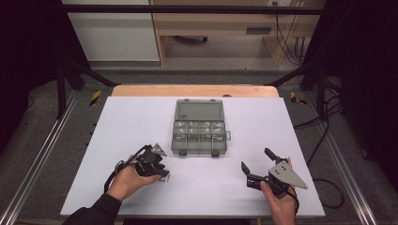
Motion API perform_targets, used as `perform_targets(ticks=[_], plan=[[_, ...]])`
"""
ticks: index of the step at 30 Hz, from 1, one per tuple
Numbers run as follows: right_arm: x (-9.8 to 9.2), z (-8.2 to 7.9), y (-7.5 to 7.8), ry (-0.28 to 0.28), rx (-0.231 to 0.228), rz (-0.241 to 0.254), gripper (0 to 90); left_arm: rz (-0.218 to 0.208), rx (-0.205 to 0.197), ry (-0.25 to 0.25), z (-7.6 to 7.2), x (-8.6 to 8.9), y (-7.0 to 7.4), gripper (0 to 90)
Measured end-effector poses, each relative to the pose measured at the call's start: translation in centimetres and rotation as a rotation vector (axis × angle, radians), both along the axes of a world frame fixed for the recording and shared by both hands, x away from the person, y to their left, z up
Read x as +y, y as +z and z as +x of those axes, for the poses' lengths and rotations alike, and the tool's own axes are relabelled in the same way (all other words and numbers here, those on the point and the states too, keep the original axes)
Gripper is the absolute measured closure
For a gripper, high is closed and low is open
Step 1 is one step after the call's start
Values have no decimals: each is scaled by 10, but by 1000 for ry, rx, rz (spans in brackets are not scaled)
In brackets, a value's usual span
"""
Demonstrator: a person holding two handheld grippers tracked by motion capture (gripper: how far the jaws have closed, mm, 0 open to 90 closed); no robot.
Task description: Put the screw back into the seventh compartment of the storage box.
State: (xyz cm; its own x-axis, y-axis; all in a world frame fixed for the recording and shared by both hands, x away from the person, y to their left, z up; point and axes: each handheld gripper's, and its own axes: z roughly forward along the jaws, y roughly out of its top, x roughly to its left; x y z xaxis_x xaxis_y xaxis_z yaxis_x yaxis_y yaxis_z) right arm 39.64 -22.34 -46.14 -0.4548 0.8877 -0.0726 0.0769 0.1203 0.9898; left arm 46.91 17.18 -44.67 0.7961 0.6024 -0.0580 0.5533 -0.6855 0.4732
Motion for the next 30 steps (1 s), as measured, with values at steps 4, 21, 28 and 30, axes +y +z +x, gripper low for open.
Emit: perform_targets(ticks=[4, 21, 28, 30], plan=[[0, 0, 0, 1, -2, -3, 53, 20, 7, -4, 0, -4, -1, 685], [2, 0, -1, 11, 8, -5, 58, 44, 40, -7, 4, -7, -3, 783], [2, 1, -1, 10, 10, -4, 58, 38, 47, -7, 4, -9, -4, 872], [2, 1, -1, 11, 12, -6, 58, 38, 45, -4, 3, -9, -5, 875]])
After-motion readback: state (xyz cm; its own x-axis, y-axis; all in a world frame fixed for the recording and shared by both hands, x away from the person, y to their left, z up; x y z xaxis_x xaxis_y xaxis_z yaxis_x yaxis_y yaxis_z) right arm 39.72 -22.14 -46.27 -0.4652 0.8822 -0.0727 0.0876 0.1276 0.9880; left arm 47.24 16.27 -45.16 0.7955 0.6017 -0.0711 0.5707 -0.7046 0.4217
